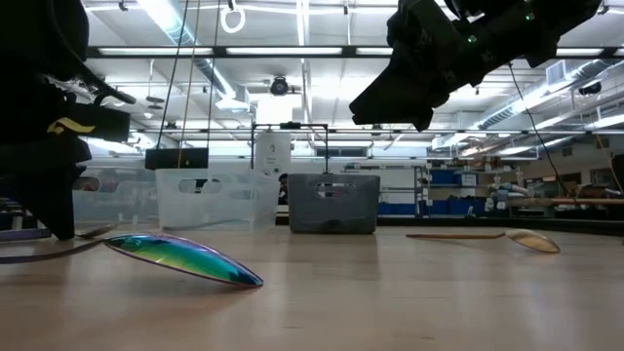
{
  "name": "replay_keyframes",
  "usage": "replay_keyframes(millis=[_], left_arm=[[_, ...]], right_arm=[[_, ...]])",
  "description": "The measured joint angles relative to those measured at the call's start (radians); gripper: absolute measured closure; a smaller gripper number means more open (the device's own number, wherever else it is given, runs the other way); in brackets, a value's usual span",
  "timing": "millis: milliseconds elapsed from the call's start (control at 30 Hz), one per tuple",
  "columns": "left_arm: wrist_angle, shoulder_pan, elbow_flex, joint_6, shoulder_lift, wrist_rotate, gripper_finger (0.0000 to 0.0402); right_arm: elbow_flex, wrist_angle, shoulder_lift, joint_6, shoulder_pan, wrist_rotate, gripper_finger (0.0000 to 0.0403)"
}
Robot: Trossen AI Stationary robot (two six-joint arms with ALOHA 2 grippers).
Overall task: Sort silverware by color (type)
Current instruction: Put the purple spoon into the black transparent bin
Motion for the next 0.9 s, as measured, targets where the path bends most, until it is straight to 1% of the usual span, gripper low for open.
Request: replay_keyframes(millis=[100, 133, 367, 433, 567, 667, 900], left_arm=[[0.015, -0.001, 0.0, 0.047, 0.0, -0.001, 0.038], [0.02, -0.001, -0.001, 0.063, 0.0, -0.002, 0.0386], [0.05, -0.005, 0.003, 0.129, -0.021, -0.029, 0.0388], [0.068, -0.013, 0.019, 0.151, -0.032, -0.051, 0.0391], [0.074, -0.017, 0.051, 0.22, -0.04, -0.054, 0.0394], [0.09, -0.017, 0.073, 0.27, -0.043, -0.079, 0.0394], [0.09, -0.013, 0.074, 0.293, -0.043, -0.086, 0.0397]], right_arm=[[0.0, 0.0, 0.0, 0.0, 0.001, -0.002, 0.0247], [0.0, 0.0, 0.0, 0.0, 0.001, -0.002, 0.0247], [0.0, 0.0, 0.0, -0.008, 0.001, -0.002, 0.0247], [0.0, 0.0, 0.0, -0.008, 0.001, -0.002, 0.0247], [0.0, 0.0, 0.0, -0.008, 0.001, -0.002, 0.0247], [0.0, 0.0, 0.0, -0.013, 0.001, -0.003, 0.0247], [0.0, 0.001, 0.0, -0.018, 0.001, -0.003, 0.0247]])
